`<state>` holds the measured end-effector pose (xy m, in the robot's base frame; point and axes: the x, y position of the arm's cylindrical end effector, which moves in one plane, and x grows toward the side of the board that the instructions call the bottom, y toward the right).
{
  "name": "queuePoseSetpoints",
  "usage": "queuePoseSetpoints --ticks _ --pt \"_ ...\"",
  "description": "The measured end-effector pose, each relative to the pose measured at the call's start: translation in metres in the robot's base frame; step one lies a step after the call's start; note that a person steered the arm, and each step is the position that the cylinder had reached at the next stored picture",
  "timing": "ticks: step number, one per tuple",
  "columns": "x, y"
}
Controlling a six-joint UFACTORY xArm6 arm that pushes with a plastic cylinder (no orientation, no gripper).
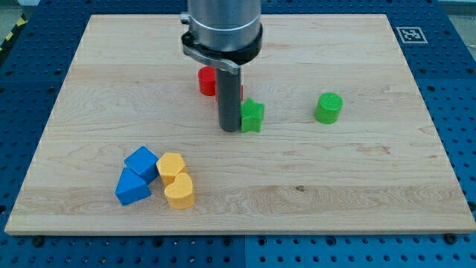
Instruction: Move the green star close to the green circle
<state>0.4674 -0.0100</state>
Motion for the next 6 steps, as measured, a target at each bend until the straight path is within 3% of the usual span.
queuePoseSetpoints --ticks 6 --pt "-0.003 0.082"
